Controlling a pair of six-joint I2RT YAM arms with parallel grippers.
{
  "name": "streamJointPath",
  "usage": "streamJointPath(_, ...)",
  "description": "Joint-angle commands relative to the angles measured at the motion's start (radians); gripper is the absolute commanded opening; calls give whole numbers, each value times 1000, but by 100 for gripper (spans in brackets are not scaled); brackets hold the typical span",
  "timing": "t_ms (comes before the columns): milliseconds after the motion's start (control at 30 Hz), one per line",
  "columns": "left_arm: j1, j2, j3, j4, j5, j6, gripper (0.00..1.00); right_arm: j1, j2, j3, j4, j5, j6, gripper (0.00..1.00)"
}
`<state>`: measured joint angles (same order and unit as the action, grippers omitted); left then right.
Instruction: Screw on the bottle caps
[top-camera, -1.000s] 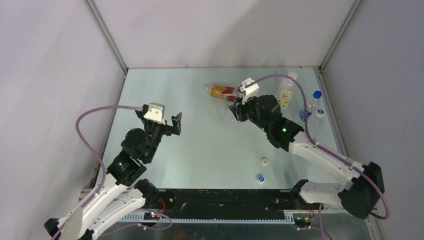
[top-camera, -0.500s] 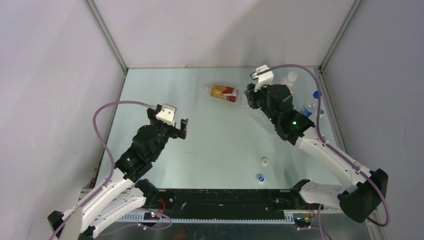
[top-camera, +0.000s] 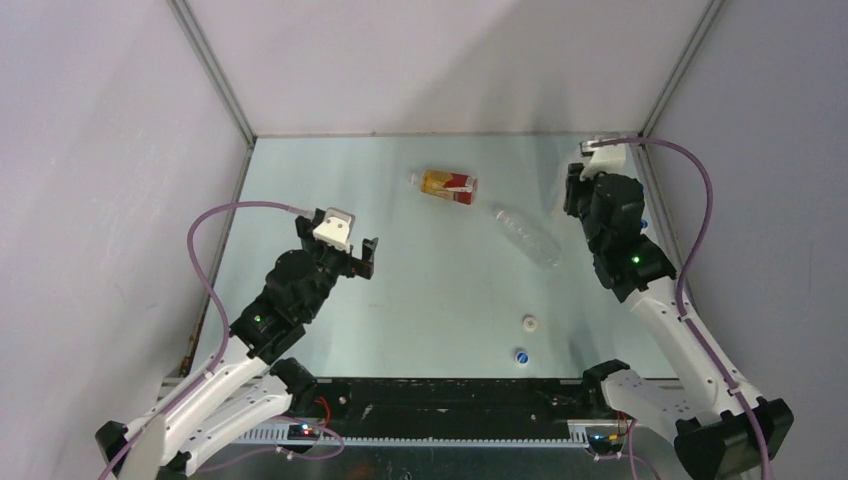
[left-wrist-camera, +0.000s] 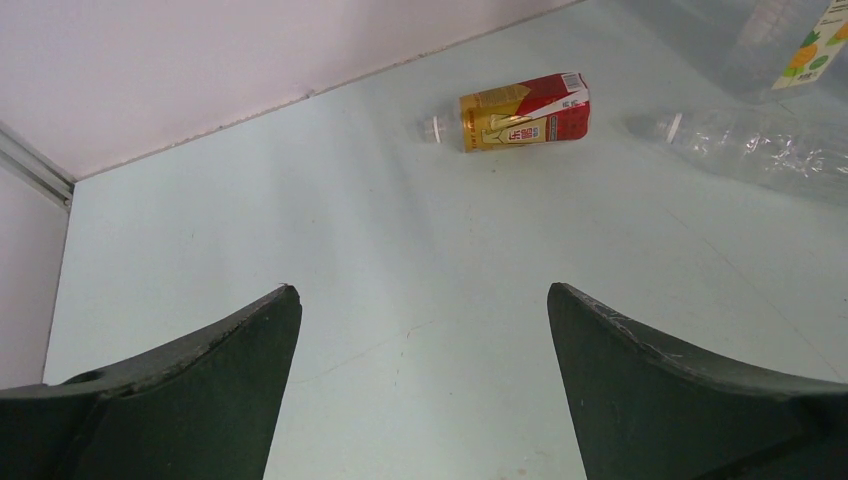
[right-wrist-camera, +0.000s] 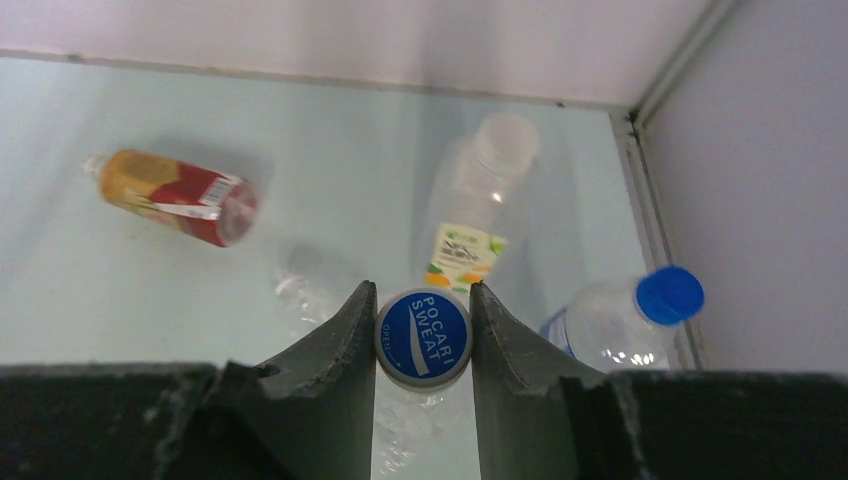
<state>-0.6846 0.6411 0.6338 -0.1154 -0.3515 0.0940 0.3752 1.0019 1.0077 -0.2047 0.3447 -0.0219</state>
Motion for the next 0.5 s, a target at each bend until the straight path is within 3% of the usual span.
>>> streamJointPath(0,5,2,5,24,19,-4,100,-86,-16,-59,63,-16,46,0)
streamJointPath(467,6,13,3,23,23,3,100,-241,85,-211,320,-61,87,0)
